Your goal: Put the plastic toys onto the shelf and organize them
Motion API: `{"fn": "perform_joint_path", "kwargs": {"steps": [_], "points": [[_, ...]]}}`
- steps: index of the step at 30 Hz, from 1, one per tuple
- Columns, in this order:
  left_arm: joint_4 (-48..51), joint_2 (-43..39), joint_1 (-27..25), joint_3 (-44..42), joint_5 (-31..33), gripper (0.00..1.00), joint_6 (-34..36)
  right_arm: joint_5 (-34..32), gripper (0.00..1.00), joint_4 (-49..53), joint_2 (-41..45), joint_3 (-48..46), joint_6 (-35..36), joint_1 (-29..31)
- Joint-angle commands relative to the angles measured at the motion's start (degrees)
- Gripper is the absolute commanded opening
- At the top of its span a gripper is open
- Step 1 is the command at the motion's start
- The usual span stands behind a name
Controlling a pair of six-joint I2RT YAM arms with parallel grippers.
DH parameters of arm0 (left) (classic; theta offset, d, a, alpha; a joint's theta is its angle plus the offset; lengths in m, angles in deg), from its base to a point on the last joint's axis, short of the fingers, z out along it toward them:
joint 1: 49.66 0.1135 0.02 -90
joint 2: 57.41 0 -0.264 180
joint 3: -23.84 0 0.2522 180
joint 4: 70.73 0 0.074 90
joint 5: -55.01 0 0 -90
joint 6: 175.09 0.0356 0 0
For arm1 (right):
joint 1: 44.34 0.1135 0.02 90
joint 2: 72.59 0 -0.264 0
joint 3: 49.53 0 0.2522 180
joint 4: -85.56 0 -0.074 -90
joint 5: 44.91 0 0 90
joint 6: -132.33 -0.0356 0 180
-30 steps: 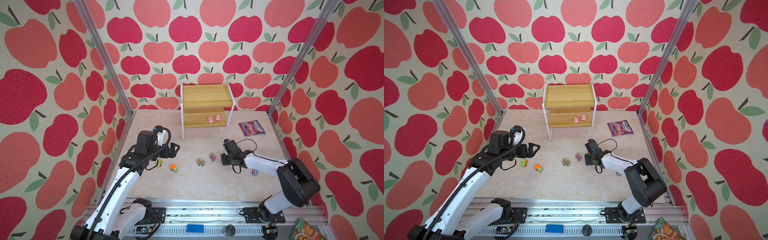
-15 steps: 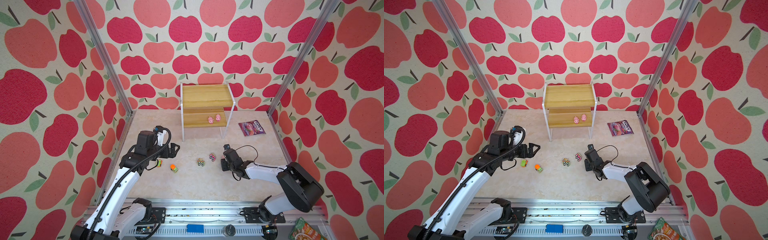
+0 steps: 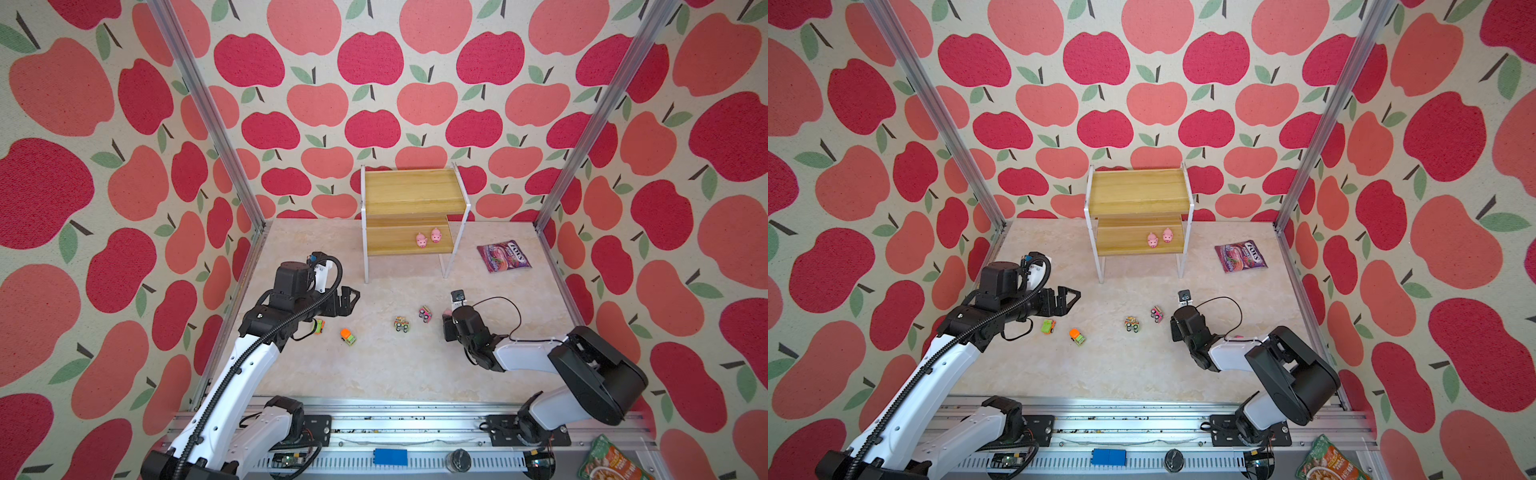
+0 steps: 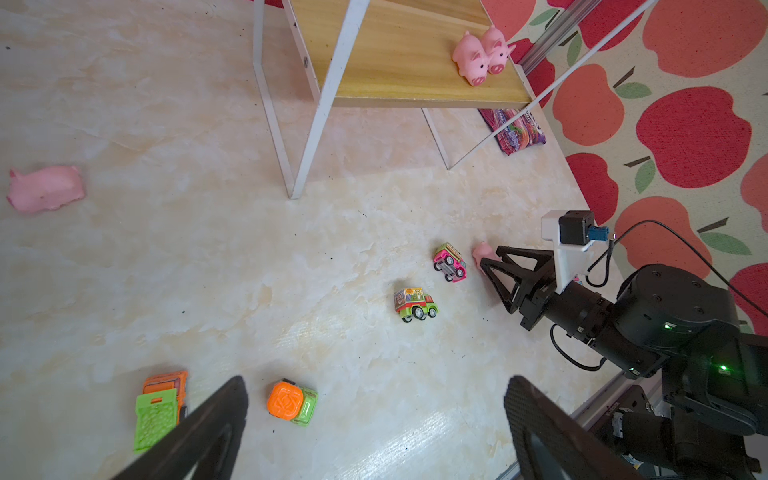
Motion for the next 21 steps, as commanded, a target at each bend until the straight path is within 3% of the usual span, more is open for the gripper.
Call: {"fn": "perform_joint_path", "kwargs": {"steps": [1,21], "points": [[-0.4,-0.3,-0.3,-0.5,-0.6,0.99,0.8,-1.2,0.45,-4.7,-1.2,-0.3,1.6,0.5],[-0.5,-0.6,-0.4,-0.5,-0.8,0.99,0.8,-2.3,0.52,-1.7,0.5,-2.2,0.0,0.6]]}}
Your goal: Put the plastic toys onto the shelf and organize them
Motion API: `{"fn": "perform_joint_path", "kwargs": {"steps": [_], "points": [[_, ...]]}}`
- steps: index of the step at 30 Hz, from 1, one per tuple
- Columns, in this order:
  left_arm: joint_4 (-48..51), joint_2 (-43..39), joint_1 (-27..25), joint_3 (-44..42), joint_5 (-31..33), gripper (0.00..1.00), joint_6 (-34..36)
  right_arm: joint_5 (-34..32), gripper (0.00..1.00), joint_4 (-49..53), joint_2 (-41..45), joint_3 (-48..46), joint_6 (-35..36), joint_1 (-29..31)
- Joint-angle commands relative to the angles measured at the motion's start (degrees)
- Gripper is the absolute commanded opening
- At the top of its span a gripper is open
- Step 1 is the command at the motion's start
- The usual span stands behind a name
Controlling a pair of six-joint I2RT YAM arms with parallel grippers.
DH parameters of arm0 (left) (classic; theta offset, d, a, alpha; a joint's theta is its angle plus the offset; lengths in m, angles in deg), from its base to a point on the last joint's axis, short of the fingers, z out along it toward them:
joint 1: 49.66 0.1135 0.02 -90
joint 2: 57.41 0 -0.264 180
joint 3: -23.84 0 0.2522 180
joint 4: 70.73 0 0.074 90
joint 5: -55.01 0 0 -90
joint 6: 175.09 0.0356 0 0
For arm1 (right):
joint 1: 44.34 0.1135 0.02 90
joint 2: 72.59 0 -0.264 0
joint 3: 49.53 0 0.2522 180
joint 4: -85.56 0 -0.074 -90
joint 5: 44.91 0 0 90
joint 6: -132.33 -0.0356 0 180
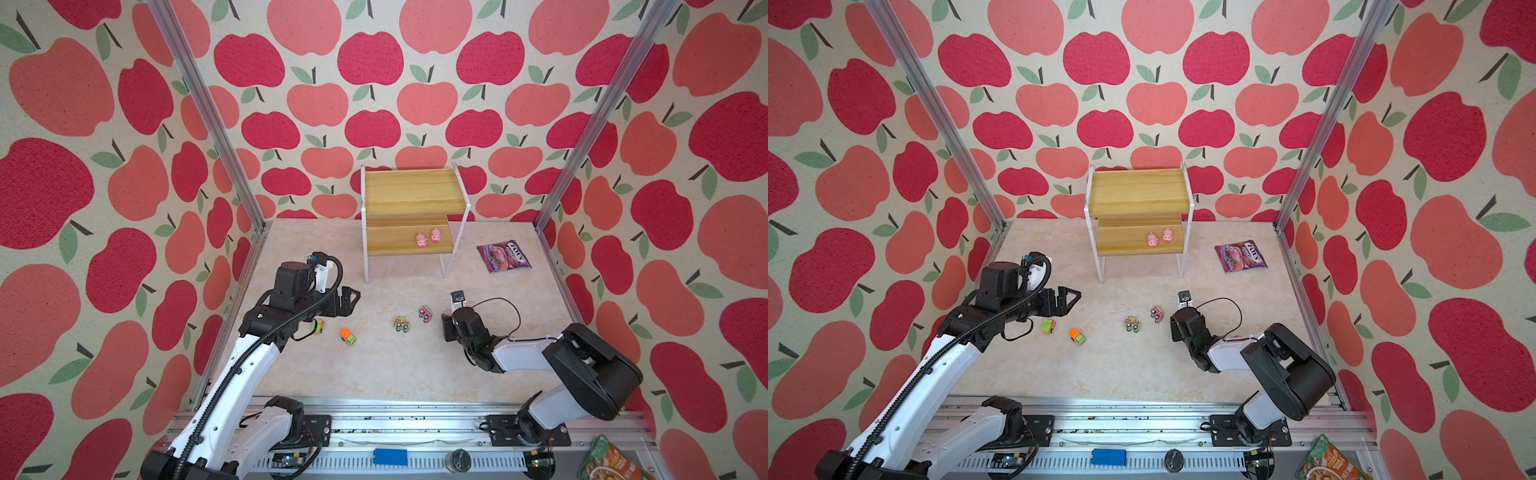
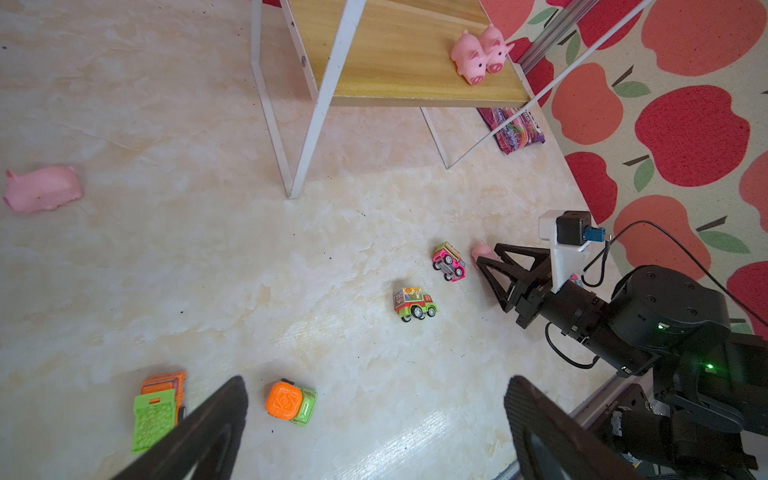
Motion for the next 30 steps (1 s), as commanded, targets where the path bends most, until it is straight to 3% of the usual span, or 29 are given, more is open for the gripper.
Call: {"fn": "perform_joint_path", "kwargs": {"steps": [1,12,19,23,30], "points": [[-0.5,-0.5,-0.3,-0.4,-0.8,0.99,0.8,-1.5,0.52,1.0,1.8,-1.2,-0.5,0.7],[-0.4,-0.8,-0.5,-0.5,-0.7,0.99,0.8,-0.9,0.46,-0.7,1.6,-2.6,-1.8,1.5],[-0.3,-1.1,-0.6,-0.5,-0.4,0.99,0.9,1.1,0.28,-2.9,2.2,-2.5,-0.1,1.8],[-0.3,-0.8,-0.6,-0.5,-0.2,0.99,0.9,2.3,0.25,-0.3,6.9,-2.0,1.4,2.0],[-0.1,-0.5,-0.4,-0.2,0.0,0.99,1.0,4.9,0.25,13.7,19.0,3.8,4.2,2.1]]}}
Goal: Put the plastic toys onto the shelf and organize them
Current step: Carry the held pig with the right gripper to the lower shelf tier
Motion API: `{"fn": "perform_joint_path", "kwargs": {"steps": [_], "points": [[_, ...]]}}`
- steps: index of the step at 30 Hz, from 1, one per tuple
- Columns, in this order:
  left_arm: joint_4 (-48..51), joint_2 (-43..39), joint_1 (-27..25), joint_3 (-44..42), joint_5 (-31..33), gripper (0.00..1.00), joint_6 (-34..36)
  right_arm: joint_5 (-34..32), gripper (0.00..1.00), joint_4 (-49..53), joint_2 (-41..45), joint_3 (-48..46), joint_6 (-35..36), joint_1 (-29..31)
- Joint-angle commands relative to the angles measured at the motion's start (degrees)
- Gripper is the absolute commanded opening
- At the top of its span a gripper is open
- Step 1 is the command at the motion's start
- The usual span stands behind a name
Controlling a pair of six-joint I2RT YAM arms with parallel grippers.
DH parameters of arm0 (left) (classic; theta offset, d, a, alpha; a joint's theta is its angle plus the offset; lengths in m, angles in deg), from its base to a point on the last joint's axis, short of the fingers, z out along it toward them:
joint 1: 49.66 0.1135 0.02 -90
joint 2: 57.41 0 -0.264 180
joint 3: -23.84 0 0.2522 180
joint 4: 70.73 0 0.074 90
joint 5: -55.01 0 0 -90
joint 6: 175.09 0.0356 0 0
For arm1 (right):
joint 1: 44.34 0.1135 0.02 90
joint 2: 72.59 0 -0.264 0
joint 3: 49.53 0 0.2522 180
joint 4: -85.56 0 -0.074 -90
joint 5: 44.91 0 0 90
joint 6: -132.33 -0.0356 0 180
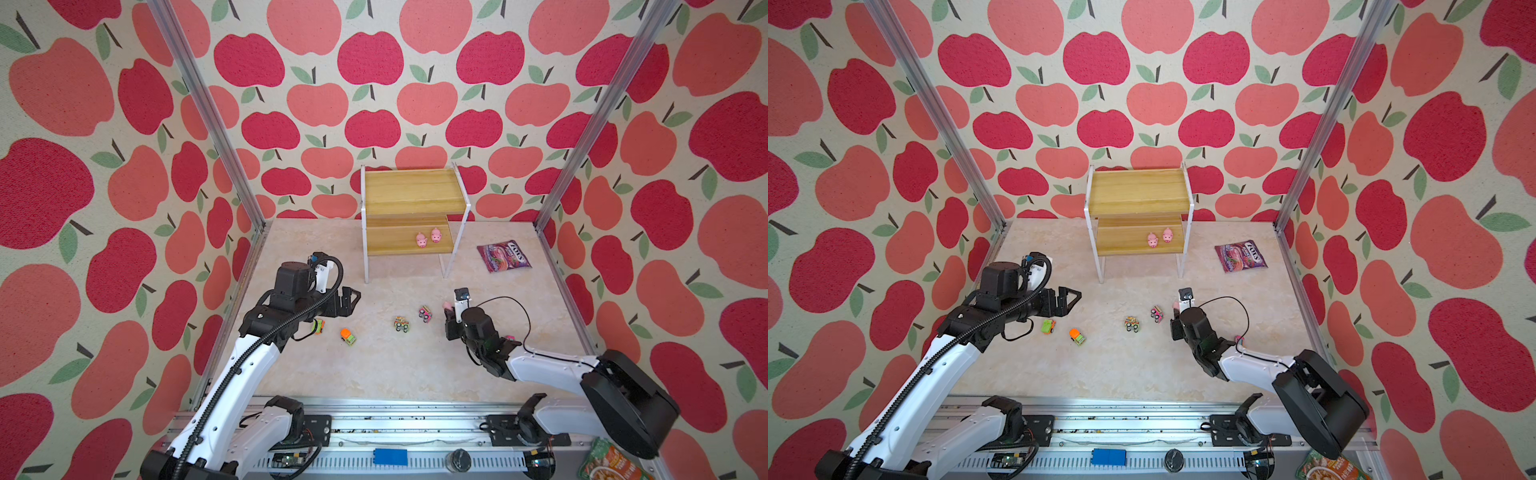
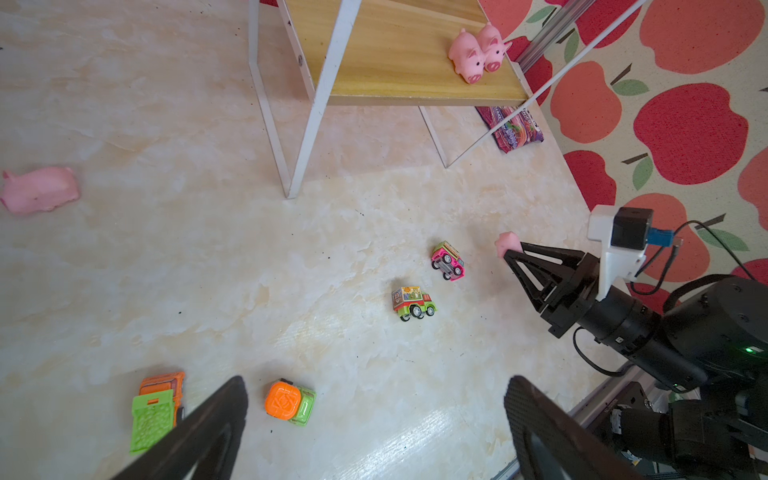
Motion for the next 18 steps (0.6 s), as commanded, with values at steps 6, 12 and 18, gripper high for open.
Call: {"fn": "perform_joint_path", "kwargs": {"steps": [6,12,18], "points": [[0.3,-0.5,0.7,0.0,-0.1,0.99,0.8,3.1,0.26,11.8,2.5,12.7,2.3,0.6],[0.6,-0.5,0.8,0.2,0.1,0.99,0.8,2.0,0.27,11.4,-7.1,24.7,0.2,1.0],[0.7,-0.5,1.0,0.1,0.1,0.99,0.8,0.0,0.27,10.8,-18.1,36.8,0.3,1.4]]}}
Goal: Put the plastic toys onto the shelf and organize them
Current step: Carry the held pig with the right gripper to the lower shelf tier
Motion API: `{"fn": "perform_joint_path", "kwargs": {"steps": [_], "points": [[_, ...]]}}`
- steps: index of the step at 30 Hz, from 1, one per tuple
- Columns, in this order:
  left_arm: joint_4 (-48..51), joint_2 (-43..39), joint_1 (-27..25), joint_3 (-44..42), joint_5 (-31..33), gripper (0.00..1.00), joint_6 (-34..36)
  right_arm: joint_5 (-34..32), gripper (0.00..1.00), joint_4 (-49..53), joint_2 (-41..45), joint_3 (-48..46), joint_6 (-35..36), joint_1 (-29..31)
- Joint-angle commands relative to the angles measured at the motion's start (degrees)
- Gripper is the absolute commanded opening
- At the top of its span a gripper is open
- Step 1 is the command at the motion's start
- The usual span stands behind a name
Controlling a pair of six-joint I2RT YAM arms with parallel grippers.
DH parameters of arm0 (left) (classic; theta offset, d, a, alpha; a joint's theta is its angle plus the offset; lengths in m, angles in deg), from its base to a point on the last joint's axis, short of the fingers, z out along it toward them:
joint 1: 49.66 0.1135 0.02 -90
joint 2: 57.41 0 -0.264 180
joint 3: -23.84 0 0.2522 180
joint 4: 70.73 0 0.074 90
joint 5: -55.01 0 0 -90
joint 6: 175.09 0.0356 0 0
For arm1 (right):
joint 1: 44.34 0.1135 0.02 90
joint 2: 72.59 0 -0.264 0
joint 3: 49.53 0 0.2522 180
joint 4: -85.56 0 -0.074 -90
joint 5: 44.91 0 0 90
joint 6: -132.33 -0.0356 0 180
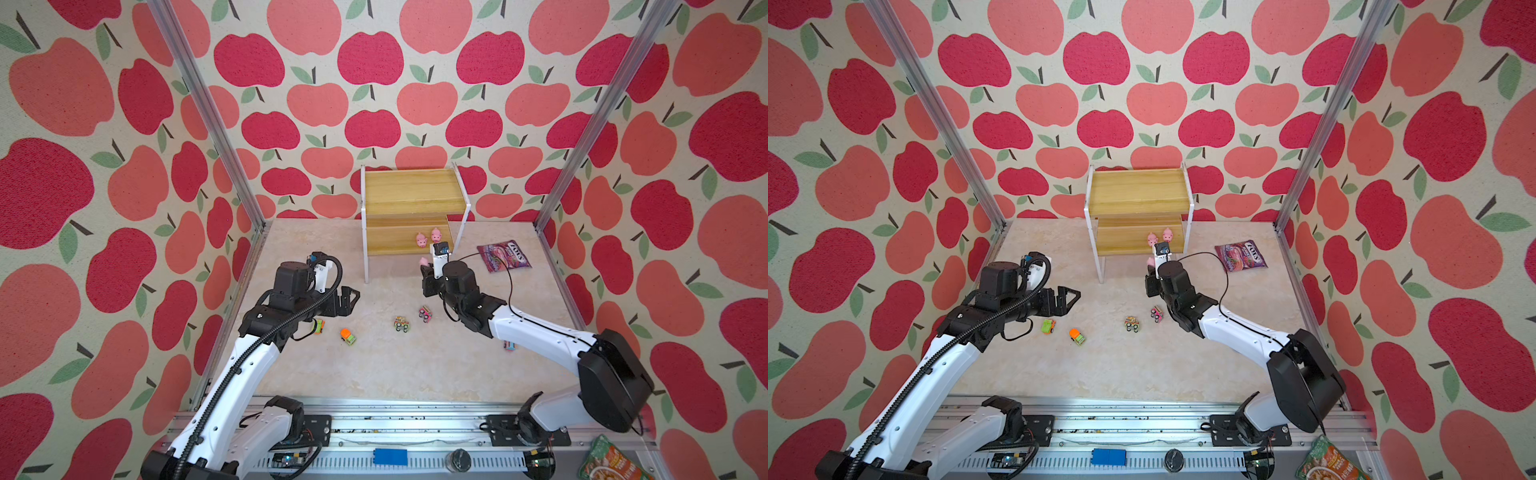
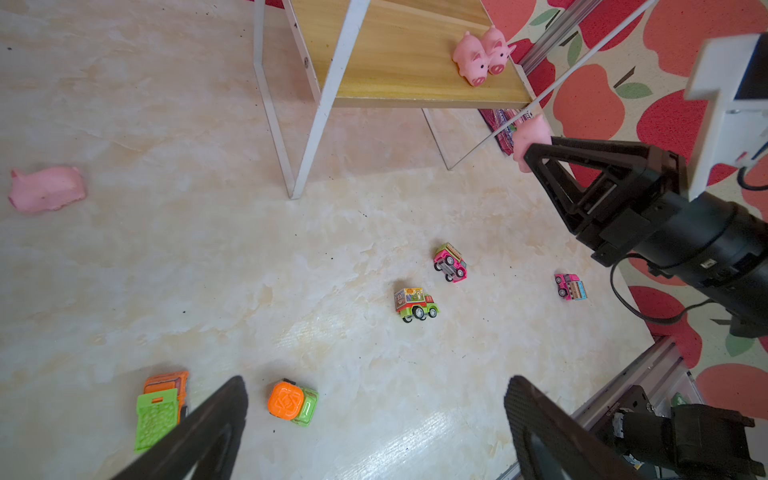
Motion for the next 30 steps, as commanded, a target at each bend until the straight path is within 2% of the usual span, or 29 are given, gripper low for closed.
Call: {"fn": "perform_joint_path", "kwargs": {"steps": [1,11,30], "points": [[0.7,-0.6,0.5,0.2,0.1,0.99,0.8,-2.2,0.27,0.5,-5.1,6.1,-0.8,0.3],[0.6,-0.3,0.7,0.2,-0.5,0.99,0.7,-5.3,0.27,-3.7,-15.6,15.0,-2.0,0.5],[0.5,-0.4,0.7,0.2,-0.7,0.99,0.6,-12.8,0.29,-2.0,-24.9,26.0,-1.7,1.1]]}}
